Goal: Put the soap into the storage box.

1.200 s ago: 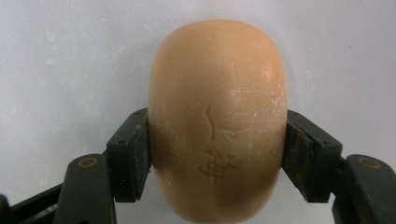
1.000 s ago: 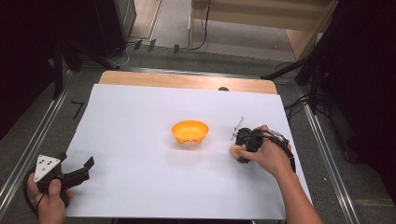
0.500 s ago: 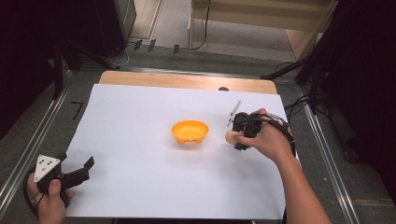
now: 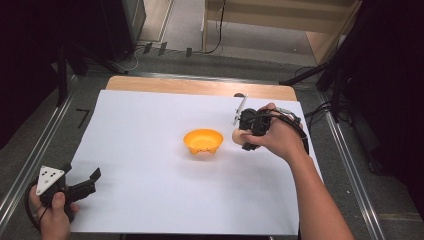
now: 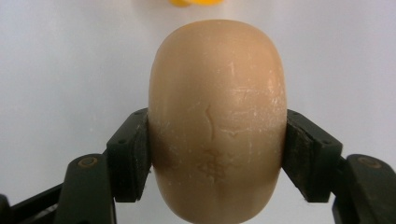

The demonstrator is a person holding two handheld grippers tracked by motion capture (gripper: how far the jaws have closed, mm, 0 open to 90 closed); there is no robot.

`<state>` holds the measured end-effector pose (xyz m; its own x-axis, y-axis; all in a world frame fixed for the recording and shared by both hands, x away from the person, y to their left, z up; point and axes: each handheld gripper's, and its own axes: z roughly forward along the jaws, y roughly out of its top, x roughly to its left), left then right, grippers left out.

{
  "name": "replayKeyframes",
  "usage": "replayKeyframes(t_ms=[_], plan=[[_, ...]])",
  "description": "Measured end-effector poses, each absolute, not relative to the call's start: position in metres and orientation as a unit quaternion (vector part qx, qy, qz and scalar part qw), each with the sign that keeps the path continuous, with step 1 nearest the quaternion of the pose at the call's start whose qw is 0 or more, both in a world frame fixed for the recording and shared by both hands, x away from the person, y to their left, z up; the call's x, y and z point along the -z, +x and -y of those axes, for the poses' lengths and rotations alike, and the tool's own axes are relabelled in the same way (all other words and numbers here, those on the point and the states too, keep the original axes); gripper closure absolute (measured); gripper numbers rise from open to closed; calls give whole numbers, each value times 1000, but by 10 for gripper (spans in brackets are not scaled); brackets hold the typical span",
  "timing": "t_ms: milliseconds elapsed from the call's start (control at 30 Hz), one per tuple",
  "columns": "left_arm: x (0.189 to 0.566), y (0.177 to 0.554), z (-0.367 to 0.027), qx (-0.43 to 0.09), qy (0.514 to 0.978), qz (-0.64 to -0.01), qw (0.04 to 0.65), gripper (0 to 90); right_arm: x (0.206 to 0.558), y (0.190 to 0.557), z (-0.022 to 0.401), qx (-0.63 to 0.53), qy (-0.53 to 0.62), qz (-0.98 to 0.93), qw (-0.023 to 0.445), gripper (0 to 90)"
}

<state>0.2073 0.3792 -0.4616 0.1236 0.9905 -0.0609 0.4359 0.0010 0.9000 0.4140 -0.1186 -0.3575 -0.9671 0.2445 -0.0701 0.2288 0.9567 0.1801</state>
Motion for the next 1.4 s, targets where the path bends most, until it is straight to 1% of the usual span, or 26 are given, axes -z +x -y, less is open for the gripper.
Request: replayKeyframes(t_ms=[667, 1067, 1400], plan=[[462, 207, -380, -333, 623, -571, 417, 44, 348, 424, 65, -88, 91, -991, 40, 334], [462, 207, -380, -334, 622, -571, 419, 44, 349, 425, 30, -87, 64, -994, 37, 334], [462, 207, -380, -333, 621, -572, 421, 44, 359, 428, 7, -90, 25, -995, 38, 333]])
